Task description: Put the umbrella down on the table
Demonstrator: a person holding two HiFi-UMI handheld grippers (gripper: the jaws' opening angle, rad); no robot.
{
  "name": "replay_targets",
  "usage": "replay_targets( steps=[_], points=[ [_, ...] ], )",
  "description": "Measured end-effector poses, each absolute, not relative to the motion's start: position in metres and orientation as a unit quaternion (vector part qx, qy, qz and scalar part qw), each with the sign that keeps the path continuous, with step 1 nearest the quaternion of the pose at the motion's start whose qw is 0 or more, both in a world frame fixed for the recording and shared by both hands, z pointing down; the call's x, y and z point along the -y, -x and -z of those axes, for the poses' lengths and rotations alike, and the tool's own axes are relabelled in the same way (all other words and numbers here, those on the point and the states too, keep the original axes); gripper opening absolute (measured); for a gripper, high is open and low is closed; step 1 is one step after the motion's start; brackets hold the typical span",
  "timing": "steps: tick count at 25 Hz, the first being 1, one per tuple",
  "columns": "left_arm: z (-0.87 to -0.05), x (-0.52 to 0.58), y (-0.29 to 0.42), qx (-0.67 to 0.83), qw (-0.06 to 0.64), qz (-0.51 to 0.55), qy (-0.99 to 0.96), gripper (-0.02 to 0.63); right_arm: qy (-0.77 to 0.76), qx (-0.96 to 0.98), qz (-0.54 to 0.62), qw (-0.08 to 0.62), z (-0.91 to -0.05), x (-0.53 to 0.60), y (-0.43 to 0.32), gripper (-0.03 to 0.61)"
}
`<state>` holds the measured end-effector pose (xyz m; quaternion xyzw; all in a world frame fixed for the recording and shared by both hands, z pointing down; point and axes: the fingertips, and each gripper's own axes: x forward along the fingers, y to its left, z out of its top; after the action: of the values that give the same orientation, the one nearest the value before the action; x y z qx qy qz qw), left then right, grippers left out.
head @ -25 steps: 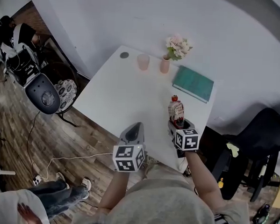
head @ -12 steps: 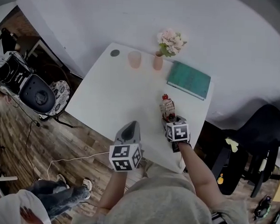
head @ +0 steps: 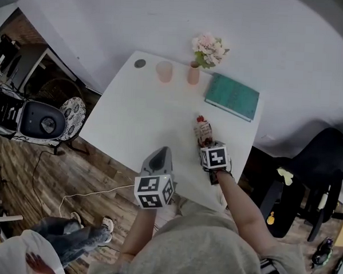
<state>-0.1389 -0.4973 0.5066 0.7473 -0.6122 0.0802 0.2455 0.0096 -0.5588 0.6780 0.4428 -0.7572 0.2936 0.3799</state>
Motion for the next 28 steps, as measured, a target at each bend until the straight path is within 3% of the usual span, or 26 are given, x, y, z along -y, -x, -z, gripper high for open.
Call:
replay_targets(
  steps=[12, 24, 28],
  points=[
    [-0.502, 0.476, 0.133, 0.608, 0.24, -0.08, -0.753, 0.008, -0.445, 0.764, -0.288, 0.368, -0.672, 0.554, -0.012, 0.31],
    [-0.487, 0.434, 0.13, 0.604, 0.223, -0.074, -0.761, 0.008, -0.483, 0.786, -0.246, 0.297, -0.607, 0.523, -0.022, 0.304],
    [-0.482, 0.413, 0.125, 0.601, 0.214, -0.072, -0.767, 0.008, -0.49, 0.799, -0.225, 0.265, -0.58, 0.498, -0.022, 0.274]
  ],
)
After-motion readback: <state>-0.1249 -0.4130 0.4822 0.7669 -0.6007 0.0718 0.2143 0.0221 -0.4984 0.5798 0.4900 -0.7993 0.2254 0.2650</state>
